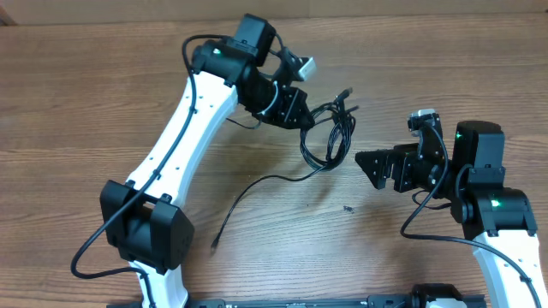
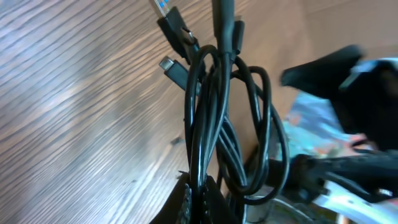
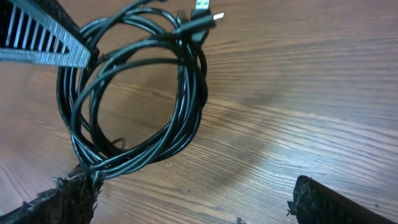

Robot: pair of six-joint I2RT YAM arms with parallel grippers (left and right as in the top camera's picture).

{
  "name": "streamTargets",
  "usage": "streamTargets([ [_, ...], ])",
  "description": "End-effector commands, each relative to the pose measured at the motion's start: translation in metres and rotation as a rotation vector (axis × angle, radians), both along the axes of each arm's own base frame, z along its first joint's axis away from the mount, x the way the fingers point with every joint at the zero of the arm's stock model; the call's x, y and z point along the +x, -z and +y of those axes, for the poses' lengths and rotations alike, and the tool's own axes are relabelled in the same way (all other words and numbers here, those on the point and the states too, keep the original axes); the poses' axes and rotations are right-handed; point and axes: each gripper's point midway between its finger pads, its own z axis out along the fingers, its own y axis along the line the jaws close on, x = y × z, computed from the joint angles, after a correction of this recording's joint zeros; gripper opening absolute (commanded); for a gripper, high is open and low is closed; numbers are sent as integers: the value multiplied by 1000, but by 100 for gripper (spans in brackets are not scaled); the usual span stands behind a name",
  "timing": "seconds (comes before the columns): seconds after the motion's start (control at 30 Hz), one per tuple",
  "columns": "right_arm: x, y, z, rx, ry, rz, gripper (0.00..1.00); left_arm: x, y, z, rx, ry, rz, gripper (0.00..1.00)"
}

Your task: Untangle cables

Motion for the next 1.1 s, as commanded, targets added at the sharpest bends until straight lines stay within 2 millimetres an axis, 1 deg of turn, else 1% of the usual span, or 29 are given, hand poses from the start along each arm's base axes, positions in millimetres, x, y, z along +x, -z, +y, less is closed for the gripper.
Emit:
streamTargets([
  [0.0, 3, -15, 4, 19, -27, -45, 99, -3, -40, -12, -216, 66, -3, 4],
  [0.07, 3, -15, 4, 19, -26, -48, 99, -1, -49, -13, -276, 78, -5, 4],
  [0.17, 4, -16, 4, 20, -27, -53, 97, -2, -58, -16, -331, 98, -12, 4],
  [0.23, 4, -19, 7, 34, -40, -64, 96, -2, -58, -18, -332, 102, -19, 4],
  [0.3, 4, -23, 10, 49, -54, -77, 93, -3, -59, -21, -335, 110, -25, 4],
  [0.57, 8, -26, 10, 55, -44, -93, 86, -9, -60, -34, -340, 147, -52, 4],
  [0.6, 10, -27, 8, 56, -26, -89, 83, -10, -60, -35, -341, 152, -53, 4],
  [0.7, 15, -26, 2, 42, 21, -87, 76, -14, -60, -39, -343, 165, -50, 4],
  [0.77, 18, -24, -1, 29, 38, -86, 75, -17, -61, -42, -349, 173, -47, 4],
  [0.93, 22, -17, -3, 19, 50, -67, 70, -26, -74, -50, -423, 219, -36, 4],
  [1.07, 26, -13, -3, 27, 59, -48, 67, -29, -75, -55, -427, 221, -20, 4],
])
